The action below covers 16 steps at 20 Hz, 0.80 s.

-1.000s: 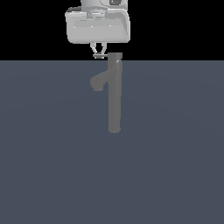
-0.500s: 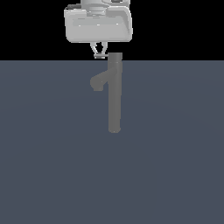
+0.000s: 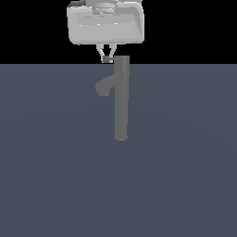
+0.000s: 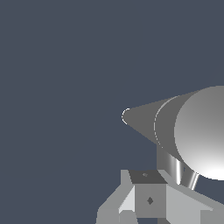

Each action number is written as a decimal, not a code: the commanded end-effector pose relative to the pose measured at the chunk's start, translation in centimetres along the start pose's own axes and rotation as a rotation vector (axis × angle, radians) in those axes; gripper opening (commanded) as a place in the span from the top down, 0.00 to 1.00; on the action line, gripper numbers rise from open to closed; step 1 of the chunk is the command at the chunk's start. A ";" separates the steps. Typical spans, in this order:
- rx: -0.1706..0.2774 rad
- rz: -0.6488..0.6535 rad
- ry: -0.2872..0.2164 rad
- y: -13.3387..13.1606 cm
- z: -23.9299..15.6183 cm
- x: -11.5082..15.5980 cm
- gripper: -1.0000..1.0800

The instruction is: Turn on the faucet by rotating a designated handle.

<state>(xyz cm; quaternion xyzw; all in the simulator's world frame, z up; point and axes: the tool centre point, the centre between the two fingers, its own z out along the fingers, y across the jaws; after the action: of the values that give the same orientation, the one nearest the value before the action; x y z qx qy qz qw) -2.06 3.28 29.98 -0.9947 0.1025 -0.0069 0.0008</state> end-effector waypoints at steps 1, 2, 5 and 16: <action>0.000 0.001 -0.001 0.4 0.0 -0.2 1.00; 0.000 0.000 -0.002 0.8 0.0 -0.4 1.00; -0.001 -0.002 -0.006 1.9 -0.1 -1.1 1.00; 0.000 -0.031 -0.007 3.9 -0.1 -1.7 1.00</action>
<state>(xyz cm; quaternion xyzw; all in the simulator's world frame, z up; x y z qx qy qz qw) -4.79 1.13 30.01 -0.9968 0.0802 -0.0031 0.0019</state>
